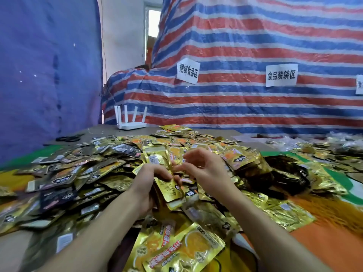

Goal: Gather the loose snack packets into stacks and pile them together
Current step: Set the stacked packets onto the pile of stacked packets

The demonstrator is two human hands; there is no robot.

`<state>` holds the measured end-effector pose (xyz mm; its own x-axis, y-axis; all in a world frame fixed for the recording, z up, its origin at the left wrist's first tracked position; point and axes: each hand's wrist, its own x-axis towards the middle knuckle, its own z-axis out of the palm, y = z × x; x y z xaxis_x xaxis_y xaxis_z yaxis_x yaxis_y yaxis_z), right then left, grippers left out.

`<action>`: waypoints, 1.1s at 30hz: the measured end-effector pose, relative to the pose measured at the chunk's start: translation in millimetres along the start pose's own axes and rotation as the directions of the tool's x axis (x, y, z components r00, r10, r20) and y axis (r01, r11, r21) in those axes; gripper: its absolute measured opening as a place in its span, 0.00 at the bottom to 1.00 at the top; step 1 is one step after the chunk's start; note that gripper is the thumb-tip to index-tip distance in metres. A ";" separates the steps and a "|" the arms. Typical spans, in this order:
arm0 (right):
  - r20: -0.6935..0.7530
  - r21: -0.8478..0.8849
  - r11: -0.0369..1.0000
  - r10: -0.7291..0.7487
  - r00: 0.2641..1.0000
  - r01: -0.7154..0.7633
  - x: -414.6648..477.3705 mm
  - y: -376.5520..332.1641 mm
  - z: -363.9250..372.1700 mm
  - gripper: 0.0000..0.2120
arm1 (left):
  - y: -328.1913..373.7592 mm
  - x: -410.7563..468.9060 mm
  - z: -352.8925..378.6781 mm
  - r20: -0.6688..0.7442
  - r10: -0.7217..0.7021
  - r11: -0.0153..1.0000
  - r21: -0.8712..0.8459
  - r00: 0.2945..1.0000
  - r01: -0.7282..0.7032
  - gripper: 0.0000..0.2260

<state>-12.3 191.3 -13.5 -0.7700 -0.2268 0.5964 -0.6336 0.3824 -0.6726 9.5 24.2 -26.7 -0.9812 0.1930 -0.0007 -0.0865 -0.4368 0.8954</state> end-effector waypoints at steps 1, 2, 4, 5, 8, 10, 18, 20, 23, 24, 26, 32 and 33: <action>0.008 0.008 1.000 -0.005 1.000 0.005 -1.8 5.1 2.2 0.08 | 0.2 0.5 -1.2 -0.012 -0.003 0.999 0.043 1.000 0.004 0.12; 0.006 -0.019 1.000 -0.007 1.000 0.007 -3.0 10.2 3.1 0.09 | 0.7 0.8 -2.1 -0.012 -0.011 0.997 0.071 1.000 0.012 0.10; 0.016 -0.114 0.993 0.026 1.000 -0.024 -5.0 17.4 1.3 0.09 | 1.4 1.6 -4.0 0.045 -0.025 0.999 0.028 0.999 0.024 0.10; 0.054 -0.169 0.984 0.061 0.997 -0.052 -6.2 19.4 -2.2 0.08 | 1.3 2.6 -5.2 0.088 -0.020 0.999 -0.028 0.996 0.022 0.12; 0.237 -0.153 0.978 0.178 0.955 -0.144 -9.9 21.9 -15.3 0.06 | -0.8 4.9 -7.7 0.192 0.008 0.985 -0.169 0.981 0.025 0.17; 0.292 0.171 0.956 0.182 0.939 -0.238 -11.9 17.8 -20.6 0.05 | -2.4 4.6 -7.3 0.222 0.009 0.985 -0.170 0.975 0.030 0.18; 0.359 0.884 0.261 0.152 0.921 -0.388 -11.8 8.2 -25.2 0.14 | -4.7 -0.9 1.7 0.345 -0.005 0.975 -0.206 0.938 0.081 0.20; 0.381 0.858 0.306 0.155 0.911 -0.412 -10.7 7.3 -23.1 0.19 | -4.4 -1.7 1.6 0.324 -0.019 0.978 -0.189 0.946 0.084 0.21; 0.364 0.760 0.493 0.219 0.905 -0.425 -8.9 11.5 -17.7 0.20 | -5.4 0.4 -0.5 0.176 -0.056 0.993 -0.091 0.983 0.073 0.19; 0.345 0.734 0.539 0.230 0.910 -0.414 -9.7 13.8 -16.0 0.20 | -5.6 1.1 0.1 0.092 -0.067 0.996 -0.058 0.994 0.072 0.17; 0.282 0.681 0.627 0.253 0.926 -0.378 -12.1 17.7 -12.8 0.20 | -6.1 2.9 2.6 -0.066 -0.042 0.997 -0.061 0.997 0.038 0.13; 0.222 0.520 0.772 0.292 0.930 -0.366 -19.4 12.5 2.3 0.30 | -0.4 15.3 -5.2 -0.469 0.169 0.964 -0.105 0.867 -0.245 0.01; 0.231 0.498 0.790 0.277 0.933 -0.358 -21.7 9.5 7.0 0.30 | 1.3 15.9 -6.8 -0.492 0.179 0.952 -0.133 0.852 -0.277 0.05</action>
<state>-2.2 193.5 -35.9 -0.9111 -0.3124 0.2690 -0.2626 -0.0632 -0.9628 -7.4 20.7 -28.6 -0.9363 -0.3463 -0.0595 0.1664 -0.5860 0.7930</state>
